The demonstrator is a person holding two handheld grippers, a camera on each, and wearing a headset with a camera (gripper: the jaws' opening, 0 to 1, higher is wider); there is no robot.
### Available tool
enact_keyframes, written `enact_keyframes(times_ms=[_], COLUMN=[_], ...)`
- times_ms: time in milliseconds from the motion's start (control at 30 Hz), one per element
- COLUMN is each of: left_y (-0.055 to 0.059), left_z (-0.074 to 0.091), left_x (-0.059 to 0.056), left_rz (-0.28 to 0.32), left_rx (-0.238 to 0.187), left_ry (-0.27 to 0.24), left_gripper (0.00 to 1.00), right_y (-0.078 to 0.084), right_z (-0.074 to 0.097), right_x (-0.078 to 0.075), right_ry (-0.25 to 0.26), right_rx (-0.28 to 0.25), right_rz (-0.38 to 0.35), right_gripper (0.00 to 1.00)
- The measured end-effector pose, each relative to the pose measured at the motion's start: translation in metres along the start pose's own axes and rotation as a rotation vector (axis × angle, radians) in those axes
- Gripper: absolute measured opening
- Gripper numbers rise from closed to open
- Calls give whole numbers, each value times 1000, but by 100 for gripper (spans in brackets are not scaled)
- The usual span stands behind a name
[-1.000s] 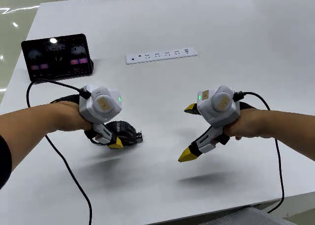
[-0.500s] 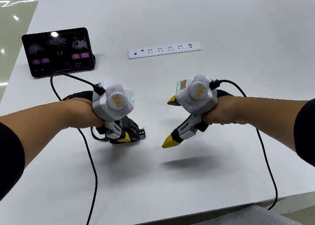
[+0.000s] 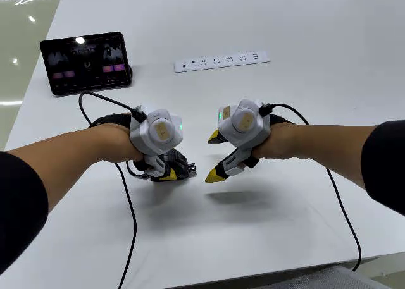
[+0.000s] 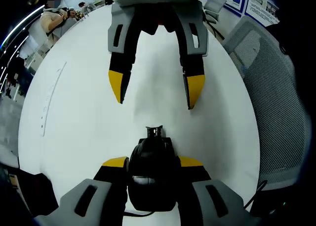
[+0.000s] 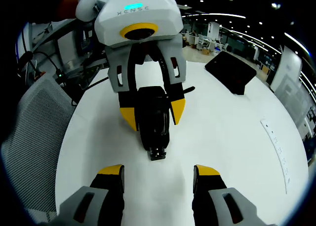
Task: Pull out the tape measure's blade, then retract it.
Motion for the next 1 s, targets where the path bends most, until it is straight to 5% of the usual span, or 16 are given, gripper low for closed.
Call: enact_keyframes(times_ms=[233, 333, 767, 1000], left_y=[0, 0, 0, -1], left_z=[-1, -3, -3, -4], left_x=[4, 5, 4, 2], left_rz=[21, 10, 16, 3], left_rx=[-19, -6, -17, -8], left_ry=[3, -2, -2, 1], left_gripper=[32, 32, 32, 32], right_y=[-1, -2, -7, -6], right_z=[-12, -15, -37, -39], right_x=[-3, -4, -4, -2], right_ry=[8, -5, -59, -80], right_rx=[15, 11, 23, 33], right_rz=[27, 15, 58, 63], right_gripper=[34, 37, 15, 12])
Point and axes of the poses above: the centre of the closed fingertips' face, and the gripper's own axes: z roughly backward along the fingers, x roughly to its left, y roughly out of its underside, the point moved 2 cm from there along z, roughly backward along the fingers, and after that the axes turned 7 degrees about z, right-handed, at the moved point
